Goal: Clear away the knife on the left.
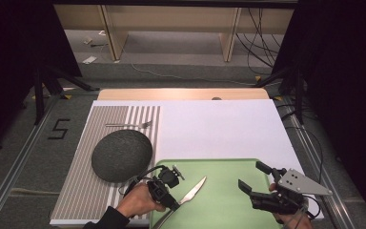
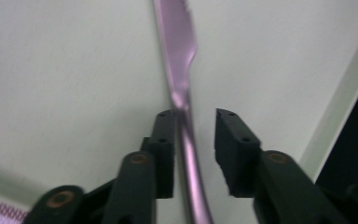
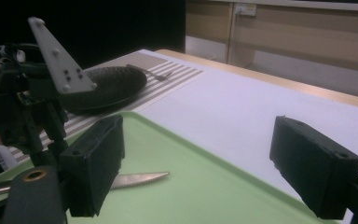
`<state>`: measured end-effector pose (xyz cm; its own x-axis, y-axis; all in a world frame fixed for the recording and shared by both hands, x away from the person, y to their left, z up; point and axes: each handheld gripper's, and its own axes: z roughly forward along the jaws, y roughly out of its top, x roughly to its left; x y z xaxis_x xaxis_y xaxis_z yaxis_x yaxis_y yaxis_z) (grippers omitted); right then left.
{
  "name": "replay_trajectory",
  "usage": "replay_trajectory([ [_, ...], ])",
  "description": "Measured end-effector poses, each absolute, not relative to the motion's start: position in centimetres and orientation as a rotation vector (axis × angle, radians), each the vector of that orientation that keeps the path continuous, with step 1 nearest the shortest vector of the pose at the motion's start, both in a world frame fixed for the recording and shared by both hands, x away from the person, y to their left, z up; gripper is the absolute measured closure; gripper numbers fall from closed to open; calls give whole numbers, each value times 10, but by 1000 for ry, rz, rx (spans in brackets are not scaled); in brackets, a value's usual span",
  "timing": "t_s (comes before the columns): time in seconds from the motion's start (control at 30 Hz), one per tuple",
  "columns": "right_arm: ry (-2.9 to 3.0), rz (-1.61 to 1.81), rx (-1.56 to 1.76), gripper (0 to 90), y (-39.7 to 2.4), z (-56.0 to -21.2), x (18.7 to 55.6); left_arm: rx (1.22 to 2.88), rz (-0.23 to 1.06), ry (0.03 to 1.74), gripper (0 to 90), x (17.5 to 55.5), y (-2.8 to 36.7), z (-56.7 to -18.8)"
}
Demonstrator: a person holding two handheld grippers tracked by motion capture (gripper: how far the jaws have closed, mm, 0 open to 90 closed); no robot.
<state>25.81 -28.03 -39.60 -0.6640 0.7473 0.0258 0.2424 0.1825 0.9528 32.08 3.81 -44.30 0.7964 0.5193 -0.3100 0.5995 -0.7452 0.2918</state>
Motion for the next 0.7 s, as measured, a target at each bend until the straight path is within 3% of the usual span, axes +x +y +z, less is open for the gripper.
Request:
replay_trajectory([
  [0.17,2015,1489,925,187,-280,-396,258,2621,-247,743,631,316,22,-445],
  [0.47,2014,1487,924,189,-279,-396,259,2662,-193,662,892,316,9,-457],
  [0.7,2013,1485,925,189,-280,-396,259,2673,-181,665,896,316,8,-460],
])
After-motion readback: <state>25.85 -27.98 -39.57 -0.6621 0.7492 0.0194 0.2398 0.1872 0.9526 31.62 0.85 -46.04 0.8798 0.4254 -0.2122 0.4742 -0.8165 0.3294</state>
